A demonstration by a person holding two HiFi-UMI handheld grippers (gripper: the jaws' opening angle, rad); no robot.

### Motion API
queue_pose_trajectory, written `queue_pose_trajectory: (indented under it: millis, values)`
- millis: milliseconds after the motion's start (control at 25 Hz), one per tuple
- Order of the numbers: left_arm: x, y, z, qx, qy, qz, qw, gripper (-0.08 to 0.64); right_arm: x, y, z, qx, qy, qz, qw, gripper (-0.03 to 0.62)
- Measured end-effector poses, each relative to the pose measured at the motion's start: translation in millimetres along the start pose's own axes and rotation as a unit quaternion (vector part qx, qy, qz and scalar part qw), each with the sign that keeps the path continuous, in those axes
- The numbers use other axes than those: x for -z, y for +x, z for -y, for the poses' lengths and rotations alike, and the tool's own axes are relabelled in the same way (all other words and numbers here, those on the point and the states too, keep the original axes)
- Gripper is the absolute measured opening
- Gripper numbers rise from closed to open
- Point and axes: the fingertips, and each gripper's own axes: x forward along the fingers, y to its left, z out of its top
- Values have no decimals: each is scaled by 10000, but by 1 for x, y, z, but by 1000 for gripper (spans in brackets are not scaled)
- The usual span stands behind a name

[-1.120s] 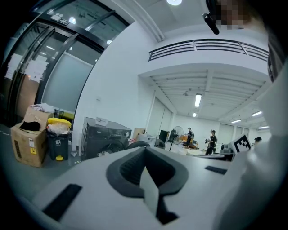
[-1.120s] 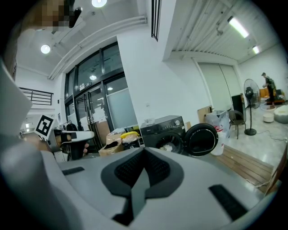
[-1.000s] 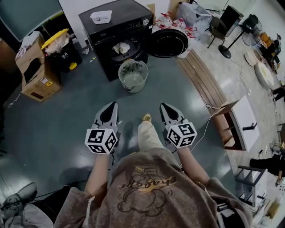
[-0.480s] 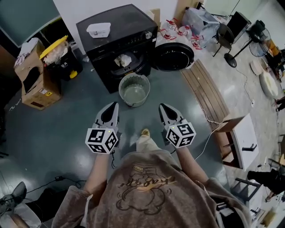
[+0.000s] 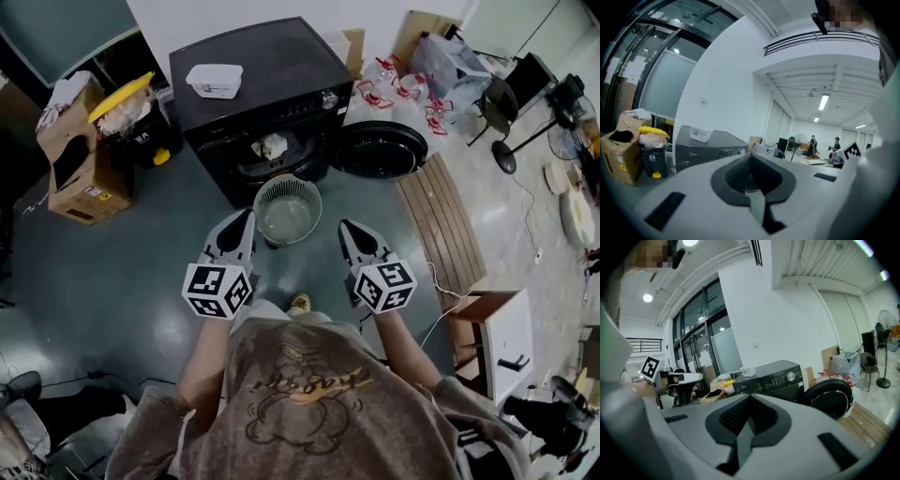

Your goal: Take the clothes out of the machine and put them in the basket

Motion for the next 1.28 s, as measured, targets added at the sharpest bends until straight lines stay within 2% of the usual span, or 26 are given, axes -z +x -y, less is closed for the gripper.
queue_pose_trajectory:
  millis: [400, 600, 760, 1040, 1280]
  values:
    - [4, 84, -41, -22, -60, -166, 9998, 3, -19, 82, 49, -123, 49, -58, 9999, -5]
    - [7, 141, -72, 75, -135, -194, 9997, 3, -29, 140, 78, -75, 62, -102, 9999, -5]
    - [20, 185, -99, 82, -159, -244, 9995, 3, -30, 187, 102, -228, 25, -94, 9997, -5]
    - [89, 247, -136, 38, -151, -391, 9991, 3, 20, 262, 147, -310, -24, -83, 9995, -5]
    - [182, 286, -167, -68, 60, -293, 9995, 3, 112, 312, 188, -565, -142, -108, 9982, -5]
